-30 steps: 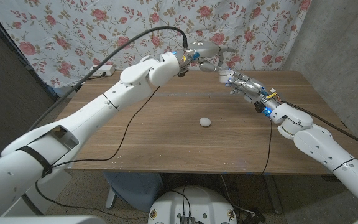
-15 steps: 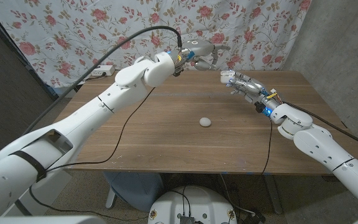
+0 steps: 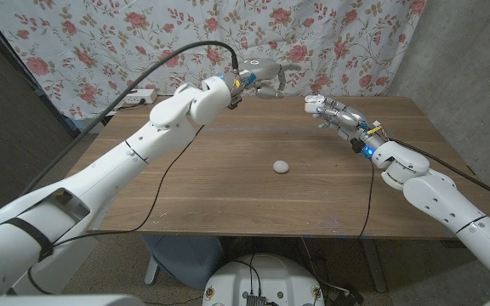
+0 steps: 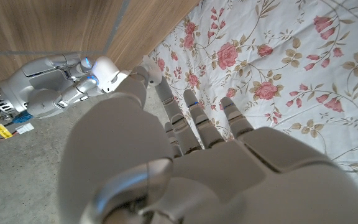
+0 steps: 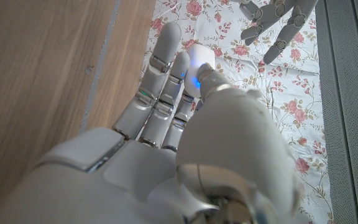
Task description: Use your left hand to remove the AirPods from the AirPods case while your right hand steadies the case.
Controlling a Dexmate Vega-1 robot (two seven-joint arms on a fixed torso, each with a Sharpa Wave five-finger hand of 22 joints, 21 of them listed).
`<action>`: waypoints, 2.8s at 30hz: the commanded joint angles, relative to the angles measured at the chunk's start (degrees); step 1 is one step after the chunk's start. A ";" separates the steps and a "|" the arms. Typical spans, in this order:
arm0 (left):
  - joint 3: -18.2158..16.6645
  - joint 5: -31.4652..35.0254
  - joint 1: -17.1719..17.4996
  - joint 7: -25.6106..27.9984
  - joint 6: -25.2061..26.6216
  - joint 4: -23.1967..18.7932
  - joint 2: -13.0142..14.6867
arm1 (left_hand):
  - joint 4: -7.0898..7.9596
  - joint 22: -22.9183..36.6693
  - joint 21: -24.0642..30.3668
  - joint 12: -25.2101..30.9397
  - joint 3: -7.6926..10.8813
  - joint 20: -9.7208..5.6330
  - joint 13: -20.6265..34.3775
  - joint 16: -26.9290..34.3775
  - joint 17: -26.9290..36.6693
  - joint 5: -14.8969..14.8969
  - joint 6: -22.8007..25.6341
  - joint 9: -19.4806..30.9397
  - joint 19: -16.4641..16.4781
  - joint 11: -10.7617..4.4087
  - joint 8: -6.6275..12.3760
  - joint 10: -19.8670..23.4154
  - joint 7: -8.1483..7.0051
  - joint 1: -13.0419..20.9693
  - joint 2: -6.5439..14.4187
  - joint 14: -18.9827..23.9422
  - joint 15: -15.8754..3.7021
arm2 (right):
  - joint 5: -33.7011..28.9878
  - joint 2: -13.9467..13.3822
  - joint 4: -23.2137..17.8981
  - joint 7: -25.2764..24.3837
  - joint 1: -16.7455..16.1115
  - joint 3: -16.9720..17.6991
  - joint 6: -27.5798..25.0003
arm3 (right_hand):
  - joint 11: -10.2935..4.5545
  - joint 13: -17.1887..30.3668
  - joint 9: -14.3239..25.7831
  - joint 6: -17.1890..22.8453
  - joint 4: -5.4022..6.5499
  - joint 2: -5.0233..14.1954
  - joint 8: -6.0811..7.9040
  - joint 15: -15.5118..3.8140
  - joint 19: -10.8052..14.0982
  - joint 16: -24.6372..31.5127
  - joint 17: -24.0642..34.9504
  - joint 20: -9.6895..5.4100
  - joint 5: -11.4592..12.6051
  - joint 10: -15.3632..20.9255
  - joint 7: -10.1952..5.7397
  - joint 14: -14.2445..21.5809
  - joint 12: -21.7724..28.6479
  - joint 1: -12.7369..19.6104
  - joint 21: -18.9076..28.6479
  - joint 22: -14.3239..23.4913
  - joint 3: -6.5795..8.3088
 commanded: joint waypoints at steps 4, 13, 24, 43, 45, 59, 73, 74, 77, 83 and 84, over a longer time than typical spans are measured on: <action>-2.27 -1.00 4.62 0.13 7.32 -3.14 2.01 | -0.02 0.17 0.08 0.64 -0.20 -0.19 0.13 -0.18 0.25 -0.12 0.05 0.27 0.26 -0.53 0.00 0.38 -0.13 0.49 0.20 1.93 -1.83 | -0.37 -0.23 0.01 -0.03 -0.18 0.15 0.08 | -0.75 6.20 0.28 0.63 -0.26 0.47 0.08 -6.63 -6.47 -0.21 0.19 -4.72 0.40 1.56 0.13 1.90 11.79 -0.02 0.45 0.16 0.07; -0.93 1.84 6.69 -0.14 11.97 -4.44 2.53 | 0.02 0.18 0.07 0.76 -0.27 -0.16 0.08 -0.24 0.31 -0.18 0.13 0.27 0.27 -0.53 0.02 0.36 -0.04 0.56 0.23 1.99 -1.82 | -0.36 -0.33 -0.29 0.14 -0.20 0.25 0.14 | -0.65 6.16 0.28 0.72 -0.28 0.44 0.10 -6.64 -6.57 -0.25 0.23 -4.73 0.42 1.63 0.24 1.94 11.78 -0.03 0.65 0.15 0.07; -0.76 1.61 9.00 -1.75 16.43 -5.43 3.77 | 0.05 0.18 0.04 0.88 -0.26 -0.09 0.00 -0.38 0.33 -0.21 0.04 0.28 0.24 -0.53 -0.04 0.31 -0.02 0.68 0.33 2.02 -1.77 | 0.02 -0.76 -0.85 0.16 -0.98 0.84 0.10 | -0.70 6.07 0.28 0.81 -0.41 0.26 0.11 -6.72 -6.62 -0.27 0.28 -4.70 0.44 1.67 0.27 2.00 11.73 0.06 0.87 0.15 0.03; 0.21 0.33 9.01 -0.97 20.47 -2.40 4.42 | 0.15 0.19 0.08 1.09 -0.34 -0.16 -0.11 -0.57 0.40 -0.30 0.04 0.28 0.42 -0.52 -0.05 0.19 0.12 0.73 0.45 2.15 -1.76 | 0.10 -0.78 -1.02 -0.10 -1.19 0.91 -0.10 | -0.69 6.15 0.29 0.87 -0.34 0.31 0.08 -6.63 -6.82 -0.41 0.28 -4.71 0.54 1.79 0.31 2.05 11.82 -0.06 1.23 0.13 0.06; 0.76 1.18 9.03 -0.19 20.89 -1.90 4.51 | 0.14 0.19 0.09 1.08 -0.31 -0.14 -0.15 -0.62 0.37 -0.30 0.10 0.28 0.44 -0.52 -0.02 0.14 0.16 0.76 0.46 2.17 -1.76 | 0.11 -0.77 -1.07 -0.19 -1.27 0.94 -0.10 | -0.67 6.17 0.29 0.87 -0.36 0.27 0.08 -6.65 -6.83 -0.40 0.30 -4.72 0.55 1.74 0.31 2.07 11.81 -0.05 1.27 0.13 0.05; 1.75 -1.02 8.60 1.84 22.15 1.43 4.43 | 0.13 0.19 0.19 1.24 -0.36 -0.31 -0.26 -0.68 0.41 -0.37 0.13 0.29 0.76 -0.50 -0.03 0.01 0.18 0.89 0.48 2.51 -1.80 | 0.20 -0.47 -0.81 -0.11 -1.09 0.63 -0.18 | -0.64 6.16 0.29 0.86 -0.37 0.28 0.04 -6.63 -6.95 -0.49 0.30 -4.71 0.64 1.80 0.41 2.10 11.82 -0.04 1.53 0.13 0.08; 3.09 -3.13 8.05 1.99 22.76 4.81 4.48 | 0.23 0.20 0.22 1.33 -0.39 -0.31 -0.40 -0.80 0.53 -0.42 0.07 0.29 0.90 -0.49 -0.06 -0.14 0.42 0.92 0.69 2.49 -1.73 | 0.47 -0.53 -1.20 -0.81 -1.37 0.65 -0.77 | -0.61 6.08 0.29 0.87 -0.33 0.31 0.01 -6.56 -7.07 -0.57 0.32 -4.71 0.71 1.86 0.39 2.09 11.80 -0.10 1.78 0.12 0.09; 3.50 -2.87 7.80 1.63 23.06 5.15 4.62 | 0.20 0.20 0.22 1.32 -0.39 -0.31 -0.44 -0.83 0.52 -0.43 0.14 0.29 0.92 -0.49 -0.03 -0.17 0.39 0.95 0.66 2.46 -1.77 | 0.49 -0.41 -1.15 -0.91 -1.30 0.63 -0.74 | -0.62 6.10 0.29 0.90 -0.35 0.28 0.03 -6.58 -7.08 -0.57 0.33 -4.71 0.71 1.78 0.38 2.09 11.78 -0.09 1.79 0.12 0.08; 3.84 -2.78 7.78 1.70 23.66 5.04 4.91 | 0.20 0.20 0.22 1.40 -0.38 -0.36 -0.43 -0.89 0.51 -0.44 0.18 0.29 0.93 -0.49 -0.02 -0.17 0.41 0.98 0.68 2.52 -1.76 | 0.41 -0.37 -1.11 -0.88 -1.15 0.56 -0.71 | -0.60 6.04 0.29 0.91 -0.35 0.31 0.02 -6.60 -7.12 -0.56 0.35 -4.71 0.73 1.87 0.40 2.13 11.79 -0.09 1.84 0.11 0.10; 4.05 -3.63 7.86 2.12 24.11 5.36 5.10 | 0.25 0.20 0.19 1.45 -0.45 -0.42 -0.53 -0.93 0.61 -0.50 0.12 0.29 0.91 -0.48 -0.05 -0.24 0.42 0.99 0.75 2.49 -1.82 | 0.28 -0.28 -1.06 -0.99 -0.92 0.43 -0.76 | -0.91 6.02 0.29 0.87 -0.42 0.22 -0.01 -6.65 -7.18 -0.57 0.36 -4.69 0.76 1.92 0.42 2.18 11.79 -0.04 1.94 0.11 0.09; 4.24 -3.72 7.67 1.69 24.42 5.54 5.08 | 0.24 0.20 0.18 1.49 -0.45 -0.40 -0.50 -0.93 0.61 -0.50 0.10 0.29 0.88 -0.48 -0.06 -0.21 0.39 1.00 0.75 2.50 -1.83 | 0.30 -0.26 -1.05 -0.98 -0.85 0.38 -0.82 | -0.94 6.00 0.29 0.89 -0.43 0.20 0.00 -6.68 -7.19 -0.55 0.38 -4.69 0.76 1.95 0.42 2.21 11.79 -0.03 1.95 0.11 0.08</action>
